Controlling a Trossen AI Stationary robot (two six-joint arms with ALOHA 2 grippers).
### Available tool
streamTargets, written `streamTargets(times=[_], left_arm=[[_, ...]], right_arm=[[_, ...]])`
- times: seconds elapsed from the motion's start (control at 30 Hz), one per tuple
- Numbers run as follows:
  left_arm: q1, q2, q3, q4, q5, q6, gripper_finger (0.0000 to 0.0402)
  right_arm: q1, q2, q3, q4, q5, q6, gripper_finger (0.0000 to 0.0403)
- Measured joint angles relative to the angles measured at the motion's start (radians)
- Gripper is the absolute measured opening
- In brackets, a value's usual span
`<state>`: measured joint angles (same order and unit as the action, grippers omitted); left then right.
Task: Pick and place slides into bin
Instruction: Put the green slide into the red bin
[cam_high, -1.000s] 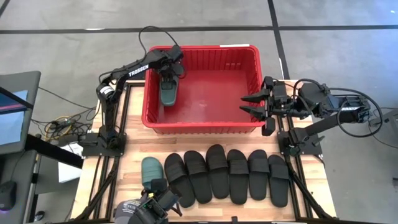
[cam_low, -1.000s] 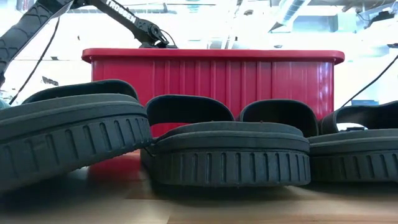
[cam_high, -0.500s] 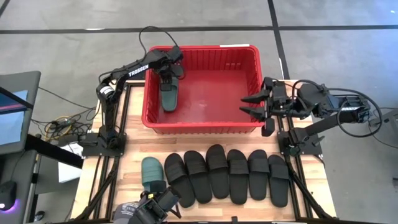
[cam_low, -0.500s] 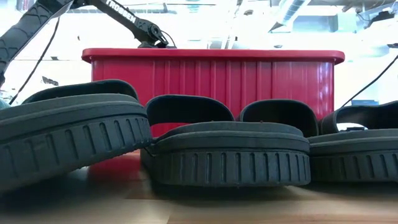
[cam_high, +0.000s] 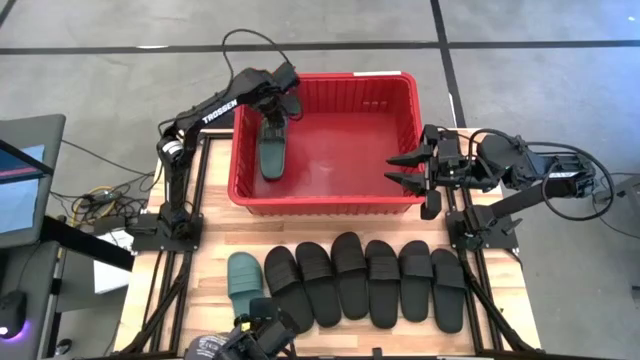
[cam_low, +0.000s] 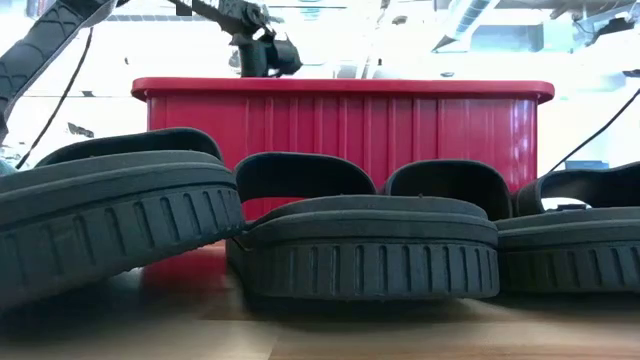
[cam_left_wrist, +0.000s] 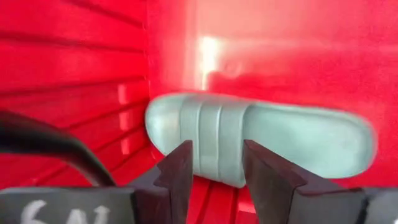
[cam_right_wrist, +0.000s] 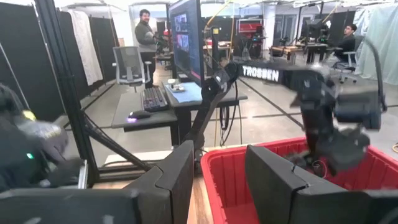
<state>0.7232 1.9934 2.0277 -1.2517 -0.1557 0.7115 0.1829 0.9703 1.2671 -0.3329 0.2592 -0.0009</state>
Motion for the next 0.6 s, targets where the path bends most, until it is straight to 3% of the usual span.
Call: streamTargets(times=[0.17,0.37,0.6], left_arm=[[-0.04,0.0,0.171,-0.055,0.041,-0.07,0.0129],[-0.086,-0.001,0.329,-0.012,0.042,-0.22,0.0129],[-0.165,-0.047,0.323,0.033,0.043,-0.318,0.0128]], right_arm=[[0.0,0.0,0.0,-0.011,-0.004,0.0,0.0132],[0.0,0.0,0.0,-0.011,-0.005,-0.007,0.0132],[0.0,0.0,0.0,-0.014,-0.056,-0.008,0.0132]])
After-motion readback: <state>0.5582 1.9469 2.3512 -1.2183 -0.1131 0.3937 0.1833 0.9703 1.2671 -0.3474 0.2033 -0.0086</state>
